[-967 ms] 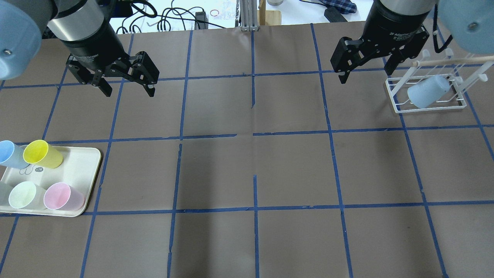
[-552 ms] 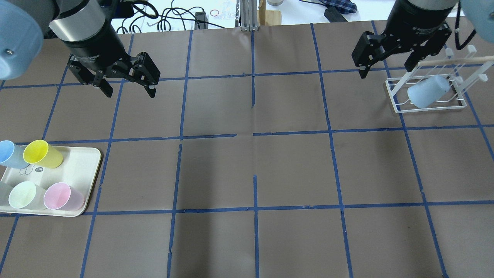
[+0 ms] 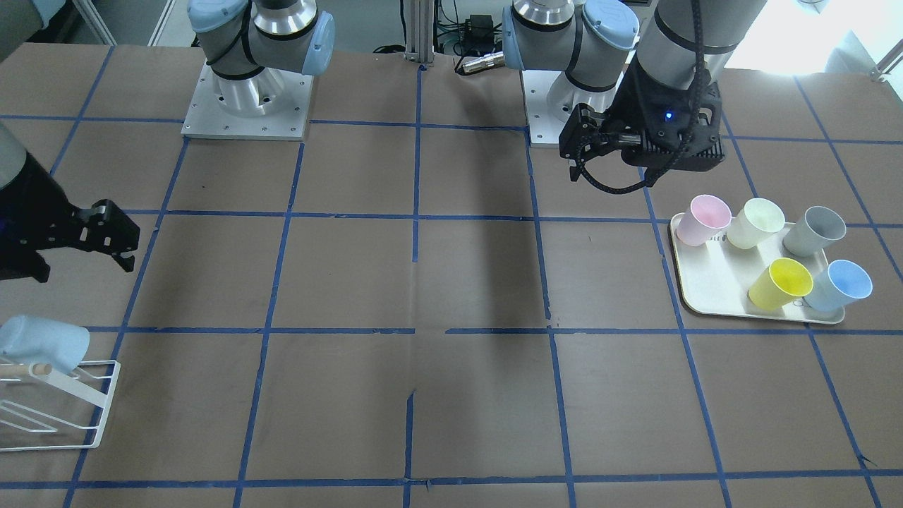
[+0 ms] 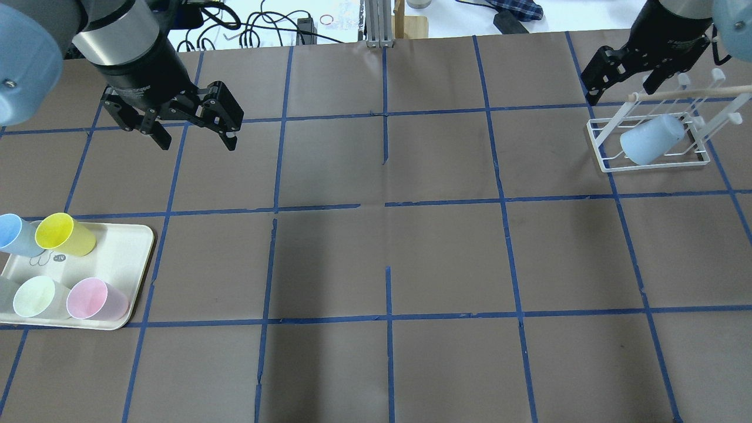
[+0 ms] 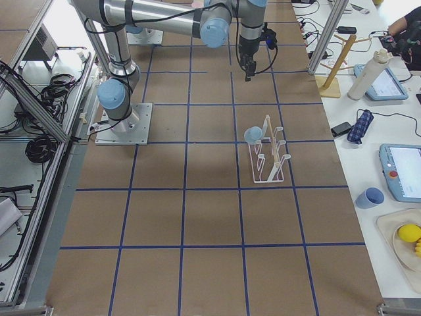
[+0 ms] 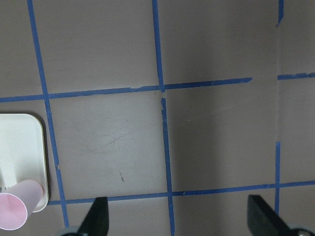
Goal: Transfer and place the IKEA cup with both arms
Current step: 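Move the right gripper toward the light blue cup on the wire rack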
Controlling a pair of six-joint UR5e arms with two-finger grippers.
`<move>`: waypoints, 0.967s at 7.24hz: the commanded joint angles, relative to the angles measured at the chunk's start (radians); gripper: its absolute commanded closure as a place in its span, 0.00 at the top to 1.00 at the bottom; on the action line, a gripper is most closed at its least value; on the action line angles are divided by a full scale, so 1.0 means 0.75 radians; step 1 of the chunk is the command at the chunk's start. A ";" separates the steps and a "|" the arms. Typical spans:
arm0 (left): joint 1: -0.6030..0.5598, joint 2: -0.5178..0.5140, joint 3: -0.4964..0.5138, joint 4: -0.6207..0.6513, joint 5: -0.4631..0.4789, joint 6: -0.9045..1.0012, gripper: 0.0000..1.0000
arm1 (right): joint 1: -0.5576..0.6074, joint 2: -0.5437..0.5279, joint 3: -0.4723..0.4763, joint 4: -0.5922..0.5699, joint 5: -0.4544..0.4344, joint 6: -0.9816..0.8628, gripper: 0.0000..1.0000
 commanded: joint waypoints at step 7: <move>-0.004 0.007 -0.001 0.000 -0.001 -0.010 1.00 | -0.207 0.122 -0.004 -0.105 0.053 -0.372 1.00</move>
